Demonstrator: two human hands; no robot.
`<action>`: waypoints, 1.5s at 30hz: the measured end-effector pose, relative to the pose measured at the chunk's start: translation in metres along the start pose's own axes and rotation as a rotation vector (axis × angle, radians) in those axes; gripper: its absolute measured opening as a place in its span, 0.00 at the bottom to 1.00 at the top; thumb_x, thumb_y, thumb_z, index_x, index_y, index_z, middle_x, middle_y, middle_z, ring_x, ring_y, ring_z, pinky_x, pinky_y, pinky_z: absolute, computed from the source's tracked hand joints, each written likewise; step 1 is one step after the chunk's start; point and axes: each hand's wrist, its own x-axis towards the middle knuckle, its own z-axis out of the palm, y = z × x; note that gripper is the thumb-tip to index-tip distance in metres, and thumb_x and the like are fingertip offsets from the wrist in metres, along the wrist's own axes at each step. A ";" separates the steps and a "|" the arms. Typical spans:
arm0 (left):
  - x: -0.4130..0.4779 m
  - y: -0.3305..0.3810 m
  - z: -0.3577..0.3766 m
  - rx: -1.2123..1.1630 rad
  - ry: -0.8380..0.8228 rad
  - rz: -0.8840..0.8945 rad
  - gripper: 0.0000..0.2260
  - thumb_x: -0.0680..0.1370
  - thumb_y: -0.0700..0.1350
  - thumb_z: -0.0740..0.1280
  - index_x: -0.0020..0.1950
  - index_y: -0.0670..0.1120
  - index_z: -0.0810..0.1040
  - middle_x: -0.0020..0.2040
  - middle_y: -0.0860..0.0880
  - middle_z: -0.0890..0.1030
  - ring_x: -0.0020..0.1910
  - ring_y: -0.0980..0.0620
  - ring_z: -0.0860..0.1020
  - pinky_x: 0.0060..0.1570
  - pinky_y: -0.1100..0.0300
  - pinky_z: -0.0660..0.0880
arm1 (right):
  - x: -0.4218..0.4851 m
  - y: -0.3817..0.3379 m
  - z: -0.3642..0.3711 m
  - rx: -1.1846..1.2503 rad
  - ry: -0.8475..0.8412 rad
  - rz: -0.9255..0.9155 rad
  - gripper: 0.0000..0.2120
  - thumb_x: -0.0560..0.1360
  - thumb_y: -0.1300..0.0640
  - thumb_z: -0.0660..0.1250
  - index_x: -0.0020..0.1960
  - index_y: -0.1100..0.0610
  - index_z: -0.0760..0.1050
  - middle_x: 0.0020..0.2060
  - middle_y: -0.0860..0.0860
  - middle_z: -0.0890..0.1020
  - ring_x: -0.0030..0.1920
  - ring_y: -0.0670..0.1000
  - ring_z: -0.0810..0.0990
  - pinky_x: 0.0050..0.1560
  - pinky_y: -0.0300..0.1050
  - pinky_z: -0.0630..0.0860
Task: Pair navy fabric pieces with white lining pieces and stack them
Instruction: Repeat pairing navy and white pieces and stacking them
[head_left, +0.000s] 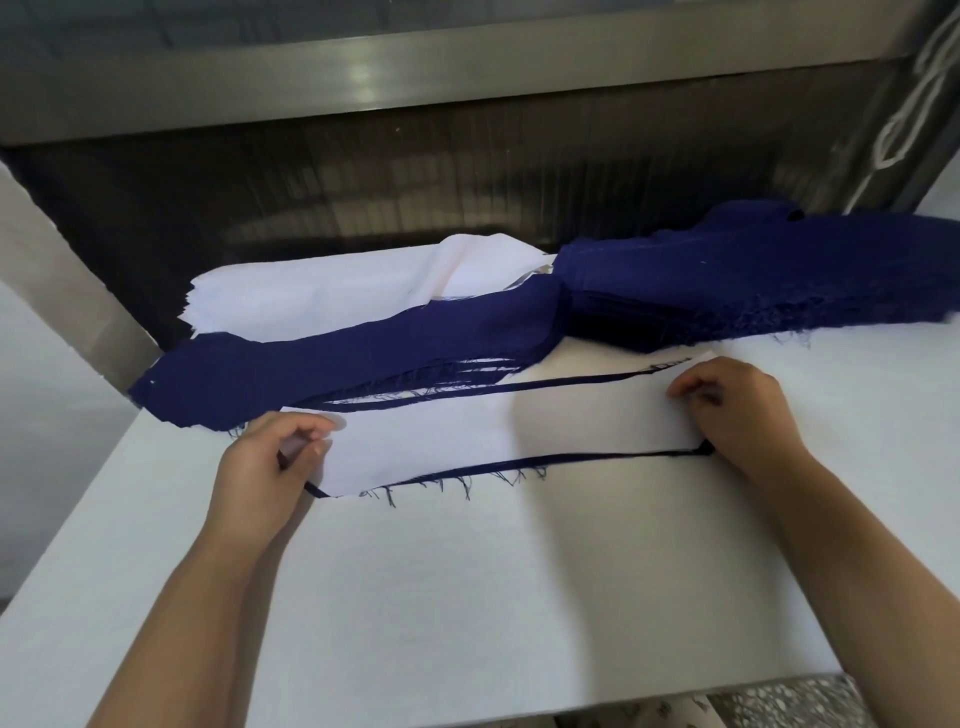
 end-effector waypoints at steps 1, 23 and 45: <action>0.000 0.000 0.000 0.002 0.000 -0.003 0.17 0.76 0.32 0.68 0.44 0.57 0.78 0.50 0.49 0.80 0.45 0.72 0.75 0.44 0.80 0.67 | 0.000 0.000 0.000 0.001 0.002 -0.002 0.14 0.72 0.73 0.60 0.44 0.59 0.81 0.47 0.55 0.80 0.47 0.53 0.74 0.48 0.41 0.67; 0.000 -0.003 0.000 0.030 0.016 -0.009 0.18 0.75 0.26 0.63 0.45 0.51 0.78 0.50 0.54 0.80 0.47 0.73 0.74 0.49 0.80 0.66 | -0.002 -0.004 -0.002 0.063 0.009 0.024 0.14 0.72 0.73 0.60 0.44 0.58 0.80 0.43 0.51 0.78 0.43 0.49 0.74 0.46 0.36 0.66; 0.001 -0.003 0.001 0.097 -0.008 -0.027 0.15 0.76 0.28 0.63 0.48 0.47 0.79 0.52 0.50 0.80 0.48 0.73 0.74 0.49 0.80 0.66 | 0.000 -0.002 -0.001 0.004 -0.046 0.008 0.13 0.72 0.71 0.61 0.44 0.56 0.80 0.43 0.51 0.77 0.47 0.53 0.73 0.46 0.39 0.64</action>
